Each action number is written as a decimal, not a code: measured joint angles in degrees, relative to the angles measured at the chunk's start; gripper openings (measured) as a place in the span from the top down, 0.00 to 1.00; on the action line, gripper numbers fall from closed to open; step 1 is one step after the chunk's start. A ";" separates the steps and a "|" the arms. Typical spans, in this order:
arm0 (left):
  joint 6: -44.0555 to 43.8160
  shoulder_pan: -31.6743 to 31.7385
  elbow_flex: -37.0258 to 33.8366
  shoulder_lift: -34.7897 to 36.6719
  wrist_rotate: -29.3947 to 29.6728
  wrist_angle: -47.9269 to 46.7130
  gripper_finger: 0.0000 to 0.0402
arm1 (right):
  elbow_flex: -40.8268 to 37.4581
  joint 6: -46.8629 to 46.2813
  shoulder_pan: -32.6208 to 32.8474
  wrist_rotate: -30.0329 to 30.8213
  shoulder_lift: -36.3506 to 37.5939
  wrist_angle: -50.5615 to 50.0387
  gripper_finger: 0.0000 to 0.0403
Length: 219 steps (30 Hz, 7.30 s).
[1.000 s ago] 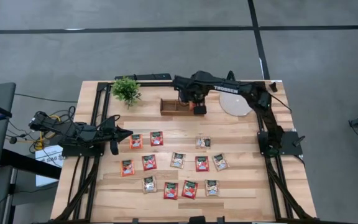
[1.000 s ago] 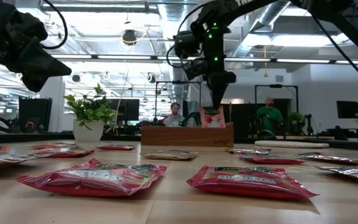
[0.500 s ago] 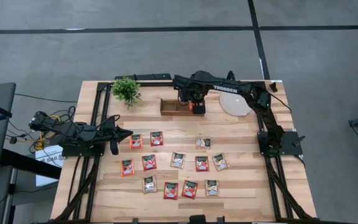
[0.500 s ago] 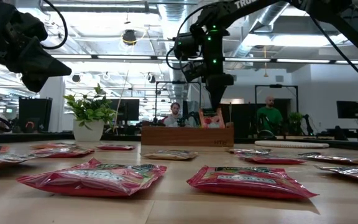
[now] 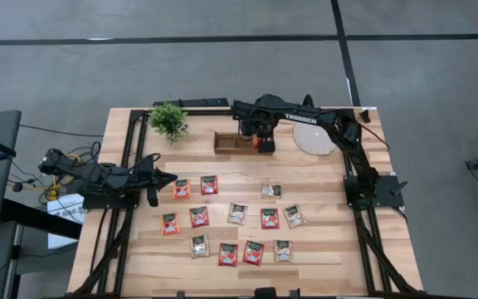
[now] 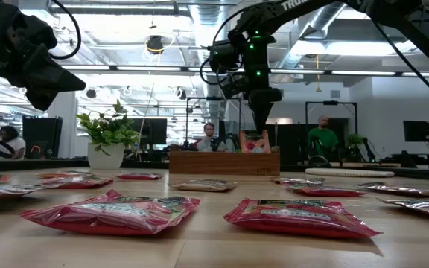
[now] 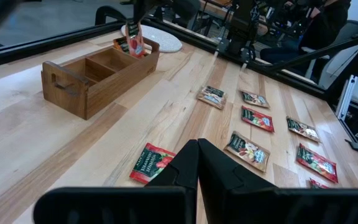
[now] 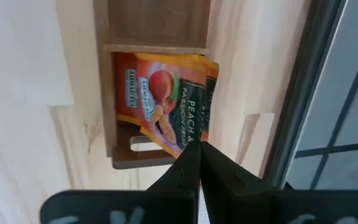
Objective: Pick & Place Tea
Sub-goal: Put the right orange tea bag into the right section of the wooden organizer, then put the top orange tea bag into the right section of the wooden organizer
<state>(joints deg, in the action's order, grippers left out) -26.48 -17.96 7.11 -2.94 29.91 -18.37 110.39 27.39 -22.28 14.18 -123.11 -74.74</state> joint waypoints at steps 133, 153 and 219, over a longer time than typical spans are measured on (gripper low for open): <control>1.84 20.42 38.12 -69.42 -24.35 -28.05 0.61 | -84.46 -45.44 2.03 -27.64 98.38 61.97 0.99; 12.84 32.98 33.10 -69.40 -30.02 -28.17 0.62 | -84.46 -46.51 2.04 -27.66 98.38 61.94 0.99; -0.10 32.85 42.63 -72.70 -29.66 -30.10 1.00 | -84.43 -47.45 2.01 -27.61 98.38 61.93 0.99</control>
<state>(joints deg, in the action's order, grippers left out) -26.58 14.90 49.75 -75.64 0.25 -48.47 25.96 -20.05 -20.27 -13.43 -24.73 -12.82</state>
